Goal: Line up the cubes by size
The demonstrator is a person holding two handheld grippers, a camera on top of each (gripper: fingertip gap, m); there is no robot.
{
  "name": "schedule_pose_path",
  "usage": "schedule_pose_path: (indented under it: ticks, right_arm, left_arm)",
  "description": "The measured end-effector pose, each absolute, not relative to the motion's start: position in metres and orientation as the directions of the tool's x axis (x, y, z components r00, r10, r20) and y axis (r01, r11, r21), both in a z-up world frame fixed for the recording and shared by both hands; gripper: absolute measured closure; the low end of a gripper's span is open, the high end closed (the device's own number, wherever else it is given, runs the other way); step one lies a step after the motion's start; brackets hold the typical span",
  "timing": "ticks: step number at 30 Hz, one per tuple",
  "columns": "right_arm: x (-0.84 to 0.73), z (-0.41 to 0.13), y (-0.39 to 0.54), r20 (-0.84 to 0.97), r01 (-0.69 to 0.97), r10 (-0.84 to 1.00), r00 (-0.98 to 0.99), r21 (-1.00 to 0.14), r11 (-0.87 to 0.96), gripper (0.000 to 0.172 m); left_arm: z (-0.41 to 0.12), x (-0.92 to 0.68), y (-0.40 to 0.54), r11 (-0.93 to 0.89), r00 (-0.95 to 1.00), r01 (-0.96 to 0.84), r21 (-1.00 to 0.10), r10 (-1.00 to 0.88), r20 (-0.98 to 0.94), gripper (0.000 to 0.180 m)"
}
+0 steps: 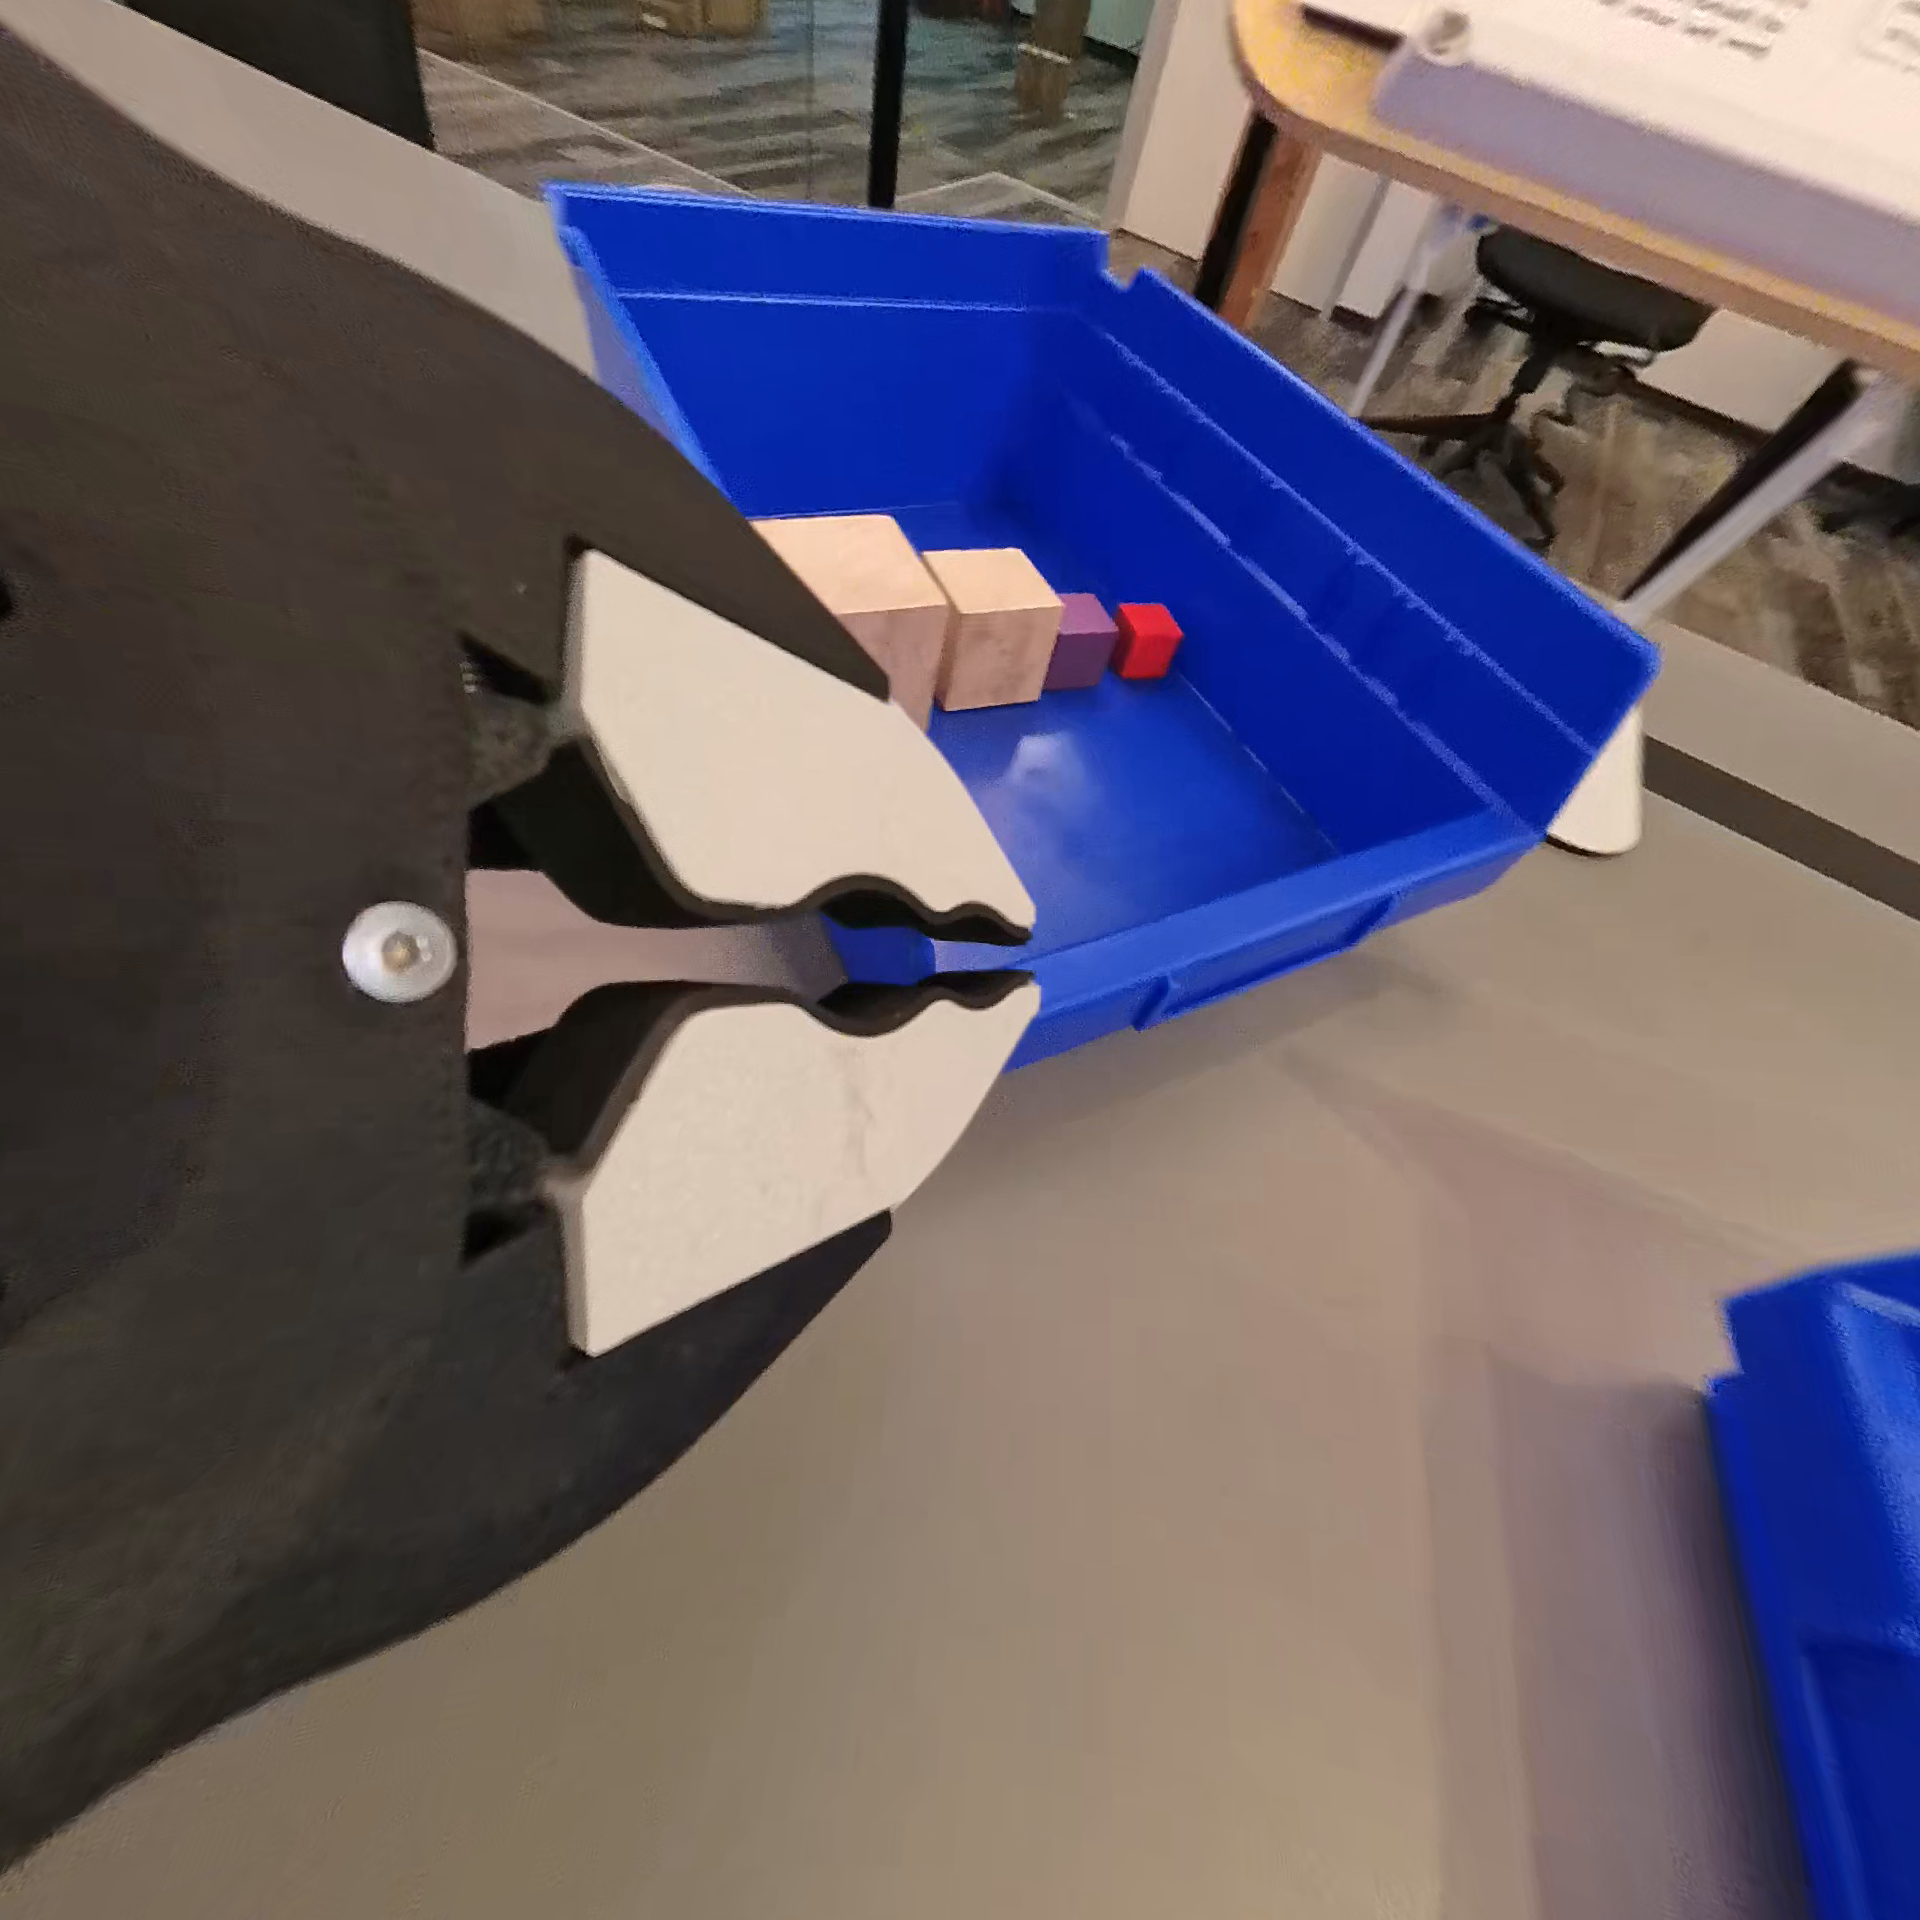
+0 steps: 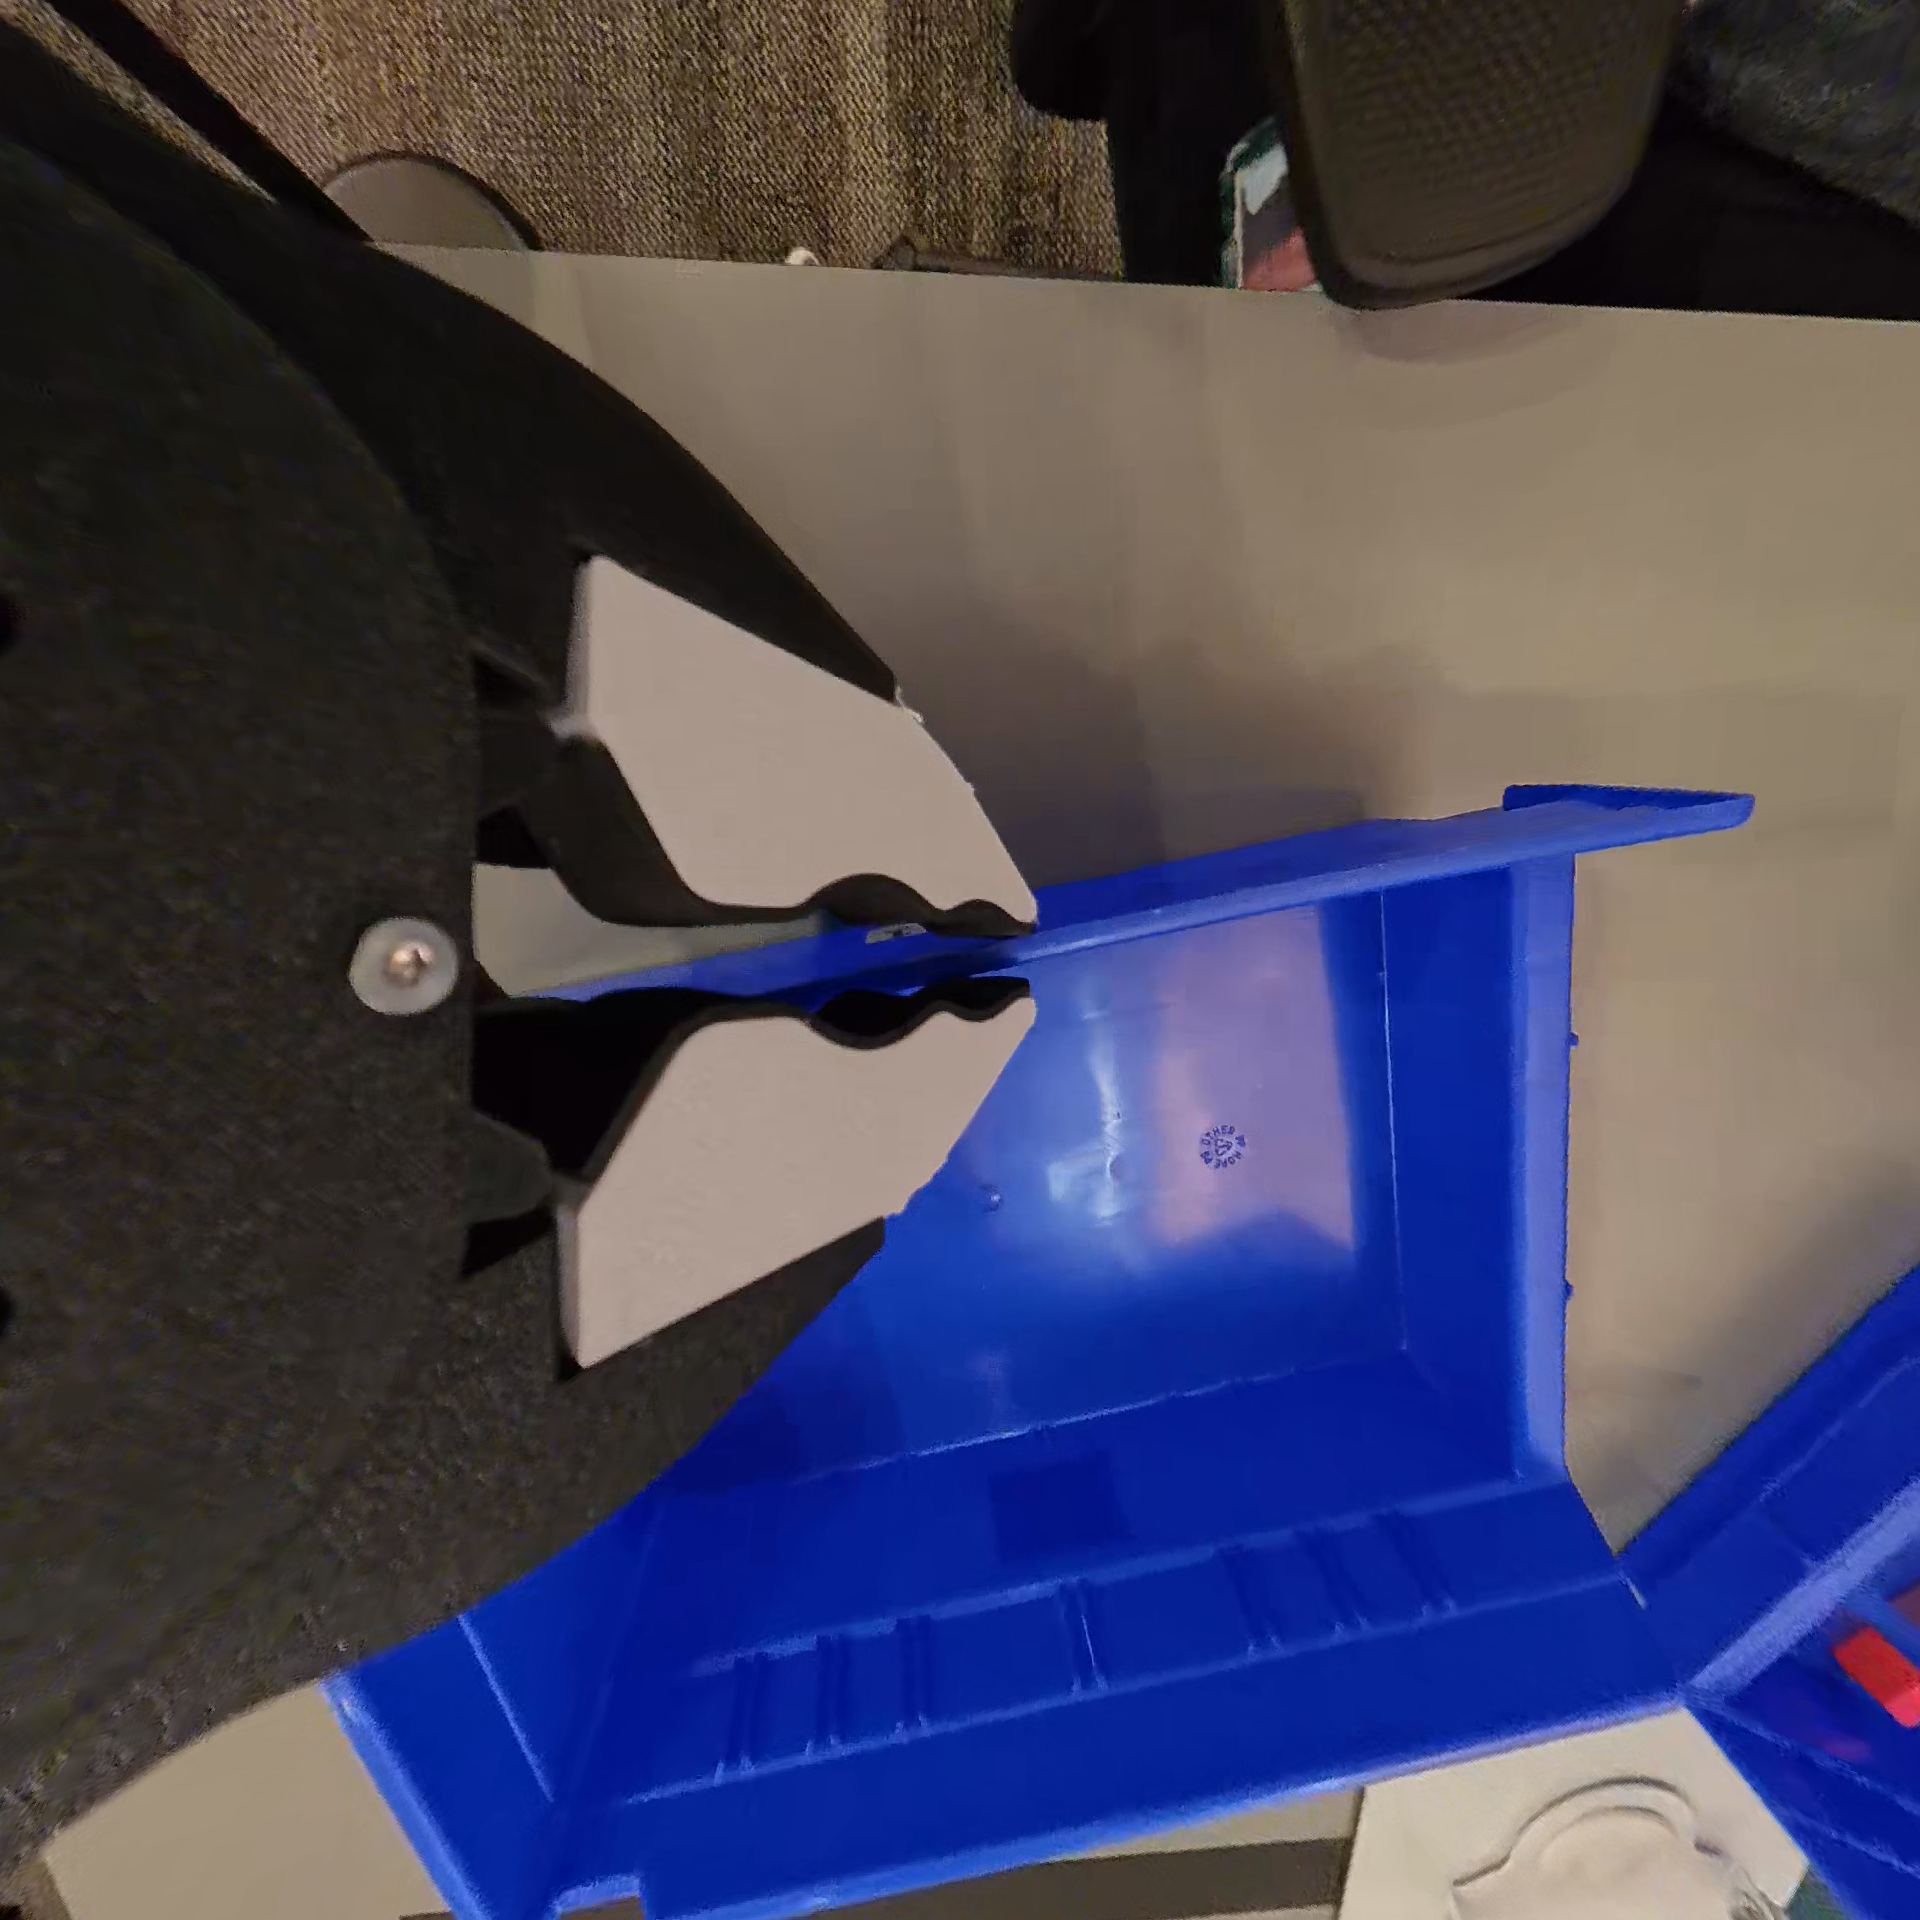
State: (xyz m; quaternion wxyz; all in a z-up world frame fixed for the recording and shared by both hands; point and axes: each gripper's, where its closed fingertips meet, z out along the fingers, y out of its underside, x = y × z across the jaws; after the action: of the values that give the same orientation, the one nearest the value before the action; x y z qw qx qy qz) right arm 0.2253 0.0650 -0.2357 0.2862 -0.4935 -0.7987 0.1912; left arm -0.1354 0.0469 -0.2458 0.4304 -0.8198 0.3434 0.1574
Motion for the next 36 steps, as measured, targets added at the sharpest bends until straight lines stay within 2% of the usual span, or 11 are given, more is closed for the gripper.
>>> schedule_pose_path:
  ticks: [7, 10, 13, 16, 19, 22, 25, 30, 32, 34, 36]
  right_arm:
    - [0.263, -0.236, 0.089, 0.192, 0.757, 0.925, -0.328, -0.533, 0.379, 0.164]
    - [0.272, -0.232, 0.099, 0.199, 0.806, 0.947, -0.254, -0.498, 0.321, 0.149]
    - [0.247, -0.210, 0.097, 0.240, 0.816, 0.962, -0.133, -0.524, 0.243, 0.131]
    - [0.195, -0.190, 0.090, 0.258, 0.794, 0.966, 0.014, -0.591, 0.146, 0.130]
    - [0.138, -0.177, 0.088, 0.132, 0.709, 0.980, 0.146, -0.705, -0.011, 0.131]
    - [0.109, -0.212, 0.094, 0.087, 0.794, 0.982, 0.165, -0.603, -0.080, 0.123]
    - [0.091, -0.248, 0.104, 0.050, 0.851, 0.978, 0.201, -0.504, -0.149, 0.125]
    - [0.097, -0.286, 0.127, 0.167, 0.933, 0.958, 0.231, -0.317, -0.170, 0.123]
    - [0.097, -0.287, 0.130, 0.182, 0.943, 0.958, 0.221, -0.291, -0.163, 0.126]
    - [0.099, -0.288, 0.132, 0.206, 0.954, 0.959, 0.195, -0.265, -0.137, 0.132]
    - [0.100, -0.288, 0.131, 0.214, 0.962, 0.963, 0.162, -0.250, -0.106, 0.133]
  left_arm:
    - [-0.246, -0.211, 0.026, -0.519, 0.784, -0.616, -0.593, -0.333, -0.523, 0.174]
    - [-0.237, -0.239, 0.015, -0.546, 0.814, -0.570, -0.614, -0.270, -0.515, 0.165]
    - [-0.216, -0.226, 0.016, -0.494, 0.823, -0.564, -0.662, -0.273, -0.498, 0.159]
    - [-0.213, -0.200, 0.032, -0.483, 0.784, -0.618, -0.620, -0.329, -0.526, 0.150]
    - [-0.227, -0.178, 0.053, -0.499, 0.767, -0.641, -0.583, -0.387, -0.512, 0.147]
    - [-0.251, -0.172, 0.067, -0.576, 0.771, -0.635, -0.515, -0.428, -0.472, 0.133]
    - [-0.272, -0.179, 0.075, -0.648, 0.779, -0.620, -0.442, -0.442, -0.445, 0.124]
    - [-0.300, -0.190, 0.078, -0.725, 0.773, -0.613, -0.316, -0.466, -0.430, 0.129]
    - [-0.313, -0.194, 0.076, -0.743, 0.769, -0.614, -0.268, -0.486, -0.415, 0.136]
    - [-0.311, -0.201, 0.081, -0.741, 0.759, -0.615, -0.271, -0.462, -0.458, 0.150]
    - [-0.312, -0.202, 0.079, -0.740, 0.759, -0.617, -0.268, -0.470, -0.451, 0.150]
